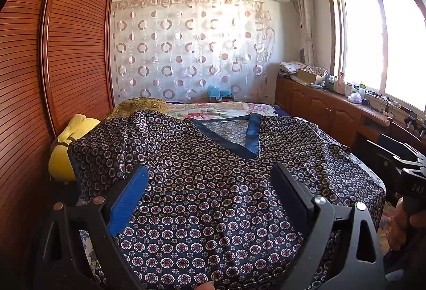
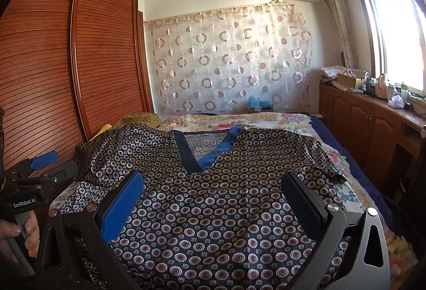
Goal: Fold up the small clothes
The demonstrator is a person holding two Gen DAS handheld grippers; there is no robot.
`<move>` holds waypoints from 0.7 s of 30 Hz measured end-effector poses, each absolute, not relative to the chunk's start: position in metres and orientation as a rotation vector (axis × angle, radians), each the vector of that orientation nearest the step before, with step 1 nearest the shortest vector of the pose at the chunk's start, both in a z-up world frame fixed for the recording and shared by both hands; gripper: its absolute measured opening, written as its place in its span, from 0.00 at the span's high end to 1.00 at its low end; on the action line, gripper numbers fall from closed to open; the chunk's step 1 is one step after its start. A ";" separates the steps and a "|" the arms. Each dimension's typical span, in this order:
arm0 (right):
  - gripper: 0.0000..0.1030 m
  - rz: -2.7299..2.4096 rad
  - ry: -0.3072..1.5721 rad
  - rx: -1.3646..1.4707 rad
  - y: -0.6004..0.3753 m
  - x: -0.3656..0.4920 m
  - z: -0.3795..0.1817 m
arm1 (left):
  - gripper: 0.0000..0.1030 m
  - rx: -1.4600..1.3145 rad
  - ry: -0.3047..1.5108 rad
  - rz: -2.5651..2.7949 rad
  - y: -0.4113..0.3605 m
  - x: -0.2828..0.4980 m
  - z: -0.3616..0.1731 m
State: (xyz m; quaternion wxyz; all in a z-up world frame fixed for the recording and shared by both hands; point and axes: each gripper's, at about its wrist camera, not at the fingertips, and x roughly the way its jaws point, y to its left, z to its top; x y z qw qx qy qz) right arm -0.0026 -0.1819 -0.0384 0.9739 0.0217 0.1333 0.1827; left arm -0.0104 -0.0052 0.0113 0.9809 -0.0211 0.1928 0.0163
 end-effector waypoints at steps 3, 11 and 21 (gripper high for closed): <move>0.00 0.369 0.269 0.043 -0.182 -0.003 -0.039 | 0.09 -0.043 0.387 0.033 -0.005 -0.010 0.011; 0.00 0.370 0.275 0.041 -0.181 -0.002 -0.039 | 0.09 -0.045 0.391 0.028 -0.008 -0.011 0.010; 0.00 0.371 0.278 0.046 -0.182 -0.001 -0.039 | 0.09 -0.044 0.394 0.028 -0.010 -0.011 0.009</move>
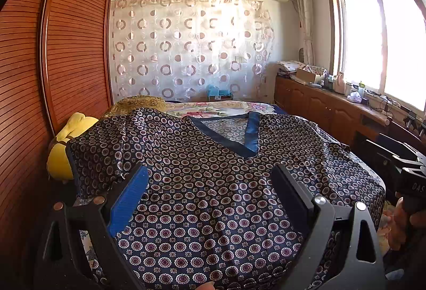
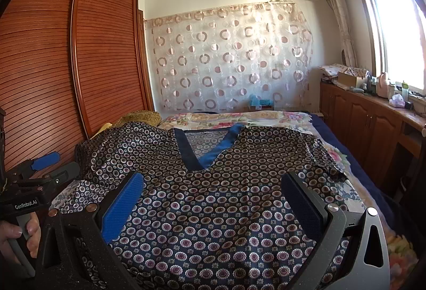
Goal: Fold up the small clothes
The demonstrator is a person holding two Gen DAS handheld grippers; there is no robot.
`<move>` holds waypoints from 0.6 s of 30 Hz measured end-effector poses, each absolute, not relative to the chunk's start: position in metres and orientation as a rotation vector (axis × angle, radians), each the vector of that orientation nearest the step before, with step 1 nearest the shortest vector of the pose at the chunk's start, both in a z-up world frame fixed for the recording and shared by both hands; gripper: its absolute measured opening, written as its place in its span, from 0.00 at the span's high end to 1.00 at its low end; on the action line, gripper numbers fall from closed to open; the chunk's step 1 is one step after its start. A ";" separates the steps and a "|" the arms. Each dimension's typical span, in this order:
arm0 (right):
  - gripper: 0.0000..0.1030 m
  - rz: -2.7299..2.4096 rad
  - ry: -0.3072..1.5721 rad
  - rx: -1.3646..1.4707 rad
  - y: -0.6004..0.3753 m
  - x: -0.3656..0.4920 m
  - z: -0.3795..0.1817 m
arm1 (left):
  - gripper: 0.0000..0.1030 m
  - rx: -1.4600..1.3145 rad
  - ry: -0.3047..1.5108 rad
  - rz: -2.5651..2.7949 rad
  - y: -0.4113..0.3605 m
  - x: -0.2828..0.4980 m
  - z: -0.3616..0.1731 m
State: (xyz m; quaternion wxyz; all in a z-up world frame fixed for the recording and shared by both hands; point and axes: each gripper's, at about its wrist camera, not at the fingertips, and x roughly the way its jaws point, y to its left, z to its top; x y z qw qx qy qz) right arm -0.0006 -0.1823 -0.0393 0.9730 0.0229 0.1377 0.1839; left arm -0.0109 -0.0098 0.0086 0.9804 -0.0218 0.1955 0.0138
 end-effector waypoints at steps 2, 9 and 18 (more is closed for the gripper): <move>0.00 0.372 0.279 0.048 -0.183 -0.001 -0.040 | 0.09 -0.045 0.395 0.027 -0.010 -0.011 0.008; 0.00 0.371 0.278 0.047 -0.183 0.000 -0.040 | 0.09 -0.045 0.396 0.025 -0.011 -0.008 0.007; 0.00 0.373 0.279 0.048 -0.183 0.000 -0.039 | 0.09 -0.045 0.396 0.026 -0.011 -0.008 0.007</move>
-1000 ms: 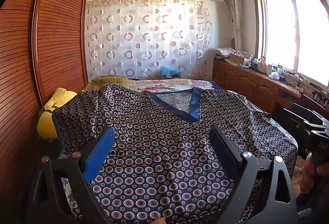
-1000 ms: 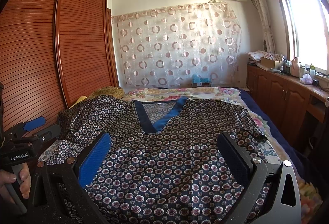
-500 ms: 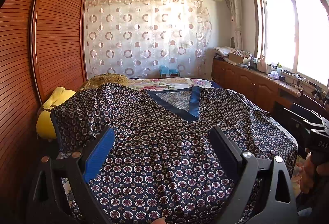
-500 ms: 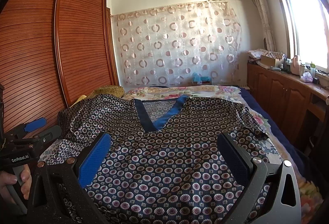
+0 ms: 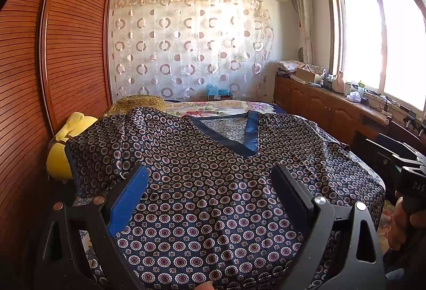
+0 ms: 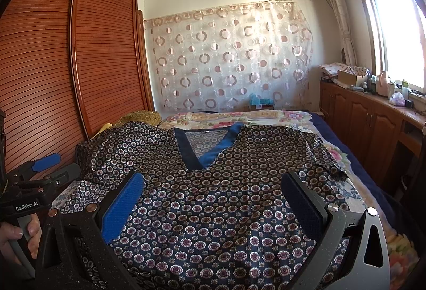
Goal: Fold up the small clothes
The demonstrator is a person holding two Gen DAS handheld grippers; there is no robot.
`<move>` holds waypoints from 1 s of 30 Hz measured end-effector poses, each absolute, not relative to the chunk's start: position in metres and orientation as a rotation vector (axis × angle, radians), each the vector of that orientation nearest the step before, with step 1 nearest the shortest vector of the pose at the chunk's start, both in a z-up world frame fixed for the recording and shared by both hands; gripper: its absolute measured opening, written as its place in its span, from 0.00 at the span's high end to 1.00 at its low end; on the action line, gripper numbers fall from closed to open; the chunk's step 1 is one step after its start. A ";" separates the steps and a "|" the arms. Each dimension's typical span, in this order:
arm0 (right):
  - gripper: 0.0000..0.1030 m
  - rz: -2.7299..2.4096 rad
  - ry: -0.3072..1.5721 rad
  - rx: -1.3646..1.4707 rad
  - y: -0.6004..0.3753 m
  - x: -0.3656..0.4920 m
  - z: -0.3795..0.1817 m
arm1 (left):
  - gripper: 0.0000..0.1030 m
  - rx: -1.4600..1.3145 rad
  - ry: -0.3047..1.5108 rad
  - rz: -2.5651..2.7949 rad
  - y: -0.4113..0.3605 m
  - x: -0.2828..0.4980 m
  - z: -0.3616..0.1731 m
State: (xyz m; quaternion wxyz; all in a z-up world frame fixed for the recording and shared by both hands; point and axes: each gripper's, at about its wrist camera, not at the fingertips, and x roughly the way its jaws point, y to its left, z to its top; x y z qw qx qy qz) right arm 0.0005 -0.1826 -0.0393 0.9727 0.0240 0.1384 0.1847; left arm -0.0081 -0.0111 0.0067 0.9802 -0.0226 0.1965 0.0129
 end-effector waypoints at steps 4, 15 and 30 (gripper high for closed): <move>0.00 0.373 0.278 0.048 -0.183 0.000 -0.039 | 0.09 -0.045 0.396 0.027 -0.011 -0.008 0.007; 0.00 0.372 0.278 0.050 -0.182 0.000 -0.039 | 0.09 -0.043 0.395 0.025 -0.012 -0.008 0.007; 0.00 0.429 0.325 0.050 -0.176 0.015 -0.049 | 0.09 -0.050 0.473 0.023 0.002 0.002 -0.018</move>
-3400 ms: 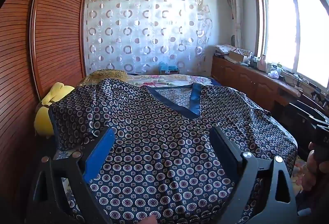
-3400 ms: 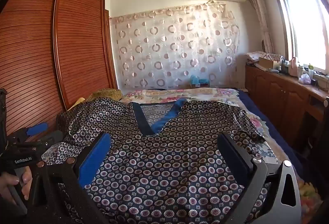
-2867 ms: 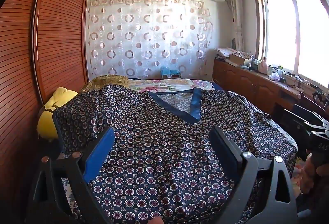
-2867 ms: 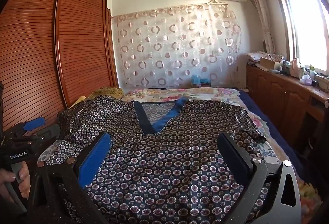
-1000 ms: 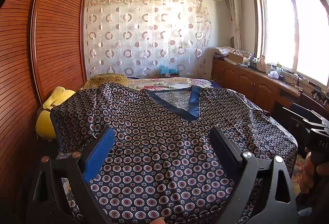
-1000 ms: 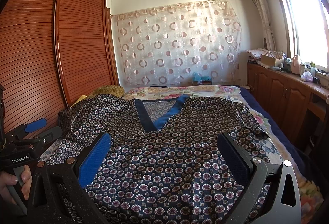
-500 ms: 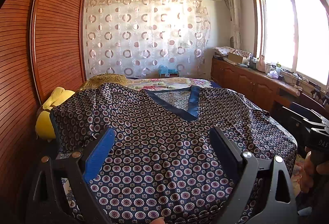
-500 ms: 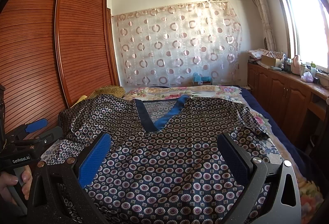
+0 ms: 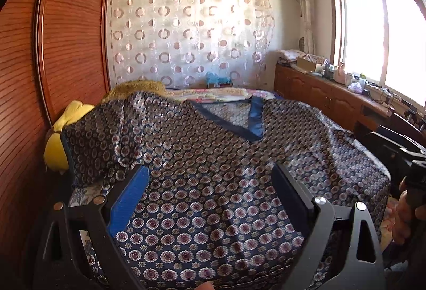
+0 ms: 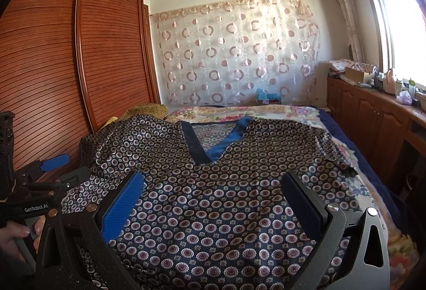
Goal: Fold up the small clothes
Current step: 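Lower the left tool onto the shirt's side edge and close it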
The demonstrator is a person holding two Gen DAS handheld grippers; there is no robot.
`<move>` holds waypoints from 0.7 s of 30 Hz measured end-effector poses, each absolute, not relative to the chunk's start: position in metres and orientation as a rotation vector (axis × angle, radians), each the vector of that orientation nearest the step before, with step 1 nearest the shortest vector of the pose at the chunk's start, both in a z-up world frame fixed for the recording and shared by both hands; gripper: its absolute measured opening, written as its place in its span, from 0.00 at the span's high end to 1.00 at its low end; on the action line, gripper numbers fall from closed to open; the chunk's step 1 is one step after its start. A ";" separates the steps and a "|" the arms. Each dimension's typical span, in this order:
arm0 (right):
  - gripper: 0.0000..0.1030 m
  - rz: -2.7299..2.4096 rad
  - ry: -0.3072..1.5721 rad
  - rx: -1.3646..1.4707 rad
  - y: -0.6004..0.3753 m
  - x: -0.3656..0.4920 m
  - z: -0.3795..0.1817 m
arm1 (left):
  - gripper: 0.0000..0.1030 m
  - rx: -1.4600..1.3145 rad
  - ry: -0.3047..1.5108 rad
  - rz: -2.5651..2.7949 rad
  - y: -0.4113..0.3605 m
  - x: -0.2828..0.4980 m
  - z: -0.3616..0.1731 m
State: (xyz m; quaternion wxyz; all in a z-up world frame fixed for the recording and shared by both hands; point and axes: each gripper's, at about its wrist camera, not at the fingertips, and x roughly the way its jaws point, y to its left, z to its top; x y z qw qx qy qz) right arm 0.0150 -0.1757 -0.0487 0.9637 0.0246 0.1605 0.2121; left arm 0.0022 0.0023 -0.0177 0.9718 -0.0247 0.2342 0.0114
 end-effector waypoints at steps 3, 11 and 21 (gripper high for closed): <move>0.00 0.461 0.347 0.066 -0.176 0.027 -0.054 | 0.09 -0.053 0.504 0.036 0.013 0.008 -0.028; 0.00 0.498 0.399 0.036 -0.166 0.067 -0.065 | 0.09 -0.082 0.555 0.083 0.053 0.019 -0.046; 0.00 0.577 0.482 0.031 -0.156 0.112 -0.063 | 0.09 -0.093 0.577 0.161 0.113 0.027 -0.046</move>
